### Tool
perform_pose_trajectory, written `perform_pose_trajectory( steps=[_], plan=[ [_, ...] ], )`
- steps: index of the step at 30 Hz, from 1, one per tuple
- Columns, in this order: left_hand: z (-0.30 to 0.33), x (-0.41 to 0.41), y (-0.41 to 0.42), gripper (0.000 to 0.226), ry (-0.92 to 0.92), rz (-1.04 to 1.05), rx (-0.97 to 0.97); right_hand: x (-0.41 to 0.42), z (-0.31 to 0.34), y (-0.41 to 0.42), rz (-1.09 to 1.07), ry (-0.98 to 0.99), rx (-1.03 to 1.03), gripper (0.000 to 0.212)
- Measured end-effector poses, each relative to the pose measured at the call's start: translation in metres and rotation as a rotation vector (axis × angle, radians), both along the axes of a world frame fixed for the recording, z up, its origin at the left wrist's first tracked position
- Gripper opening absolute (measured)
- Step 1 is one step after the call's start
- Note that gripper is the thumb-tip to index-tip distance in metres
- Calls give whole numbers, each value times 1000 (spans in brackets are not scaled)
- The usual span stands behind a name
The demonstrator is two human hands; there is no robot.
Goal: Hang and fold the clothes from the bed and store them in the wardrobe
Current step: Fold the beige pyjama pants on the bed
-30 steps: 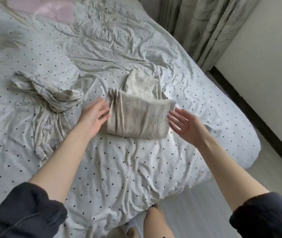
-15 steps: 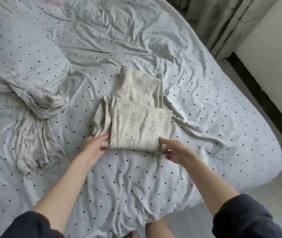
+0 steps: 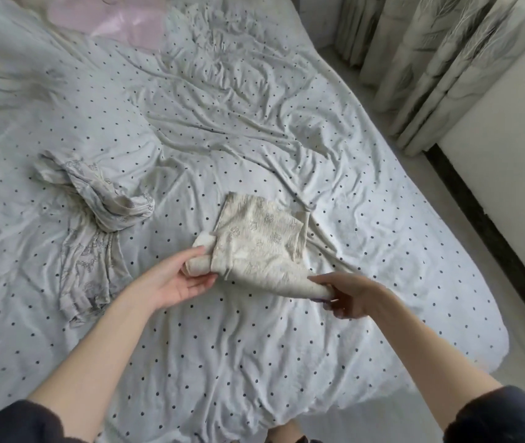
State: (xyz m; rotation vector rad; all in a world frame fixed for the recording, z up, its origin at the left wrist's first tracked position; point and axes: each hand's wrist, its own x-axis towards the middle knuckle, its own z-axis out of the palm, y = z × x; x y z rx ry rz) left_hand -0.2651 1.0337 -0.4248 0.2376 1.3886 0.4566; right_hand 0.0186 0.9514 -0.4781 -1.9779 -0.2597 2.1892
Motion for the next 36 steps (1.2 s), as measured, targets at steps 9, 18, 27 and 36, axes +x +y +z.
perform_pose_trajectory(
  steps=[9,18,27,36],
  plan=[
    [-35,74,52,43,452,-427,511,13,-13,66,-287,-366,504,34],
    [-90,68,44,40,299,25,107,-12,-66,58,359,-968,787,41],
    [-87,62,109,19,475,171,268,19,-63,148,461,-955,797,44],
    [-90,19,122,19,347,191,212,10,-71,201,131,-52,475,38]
  ],
)
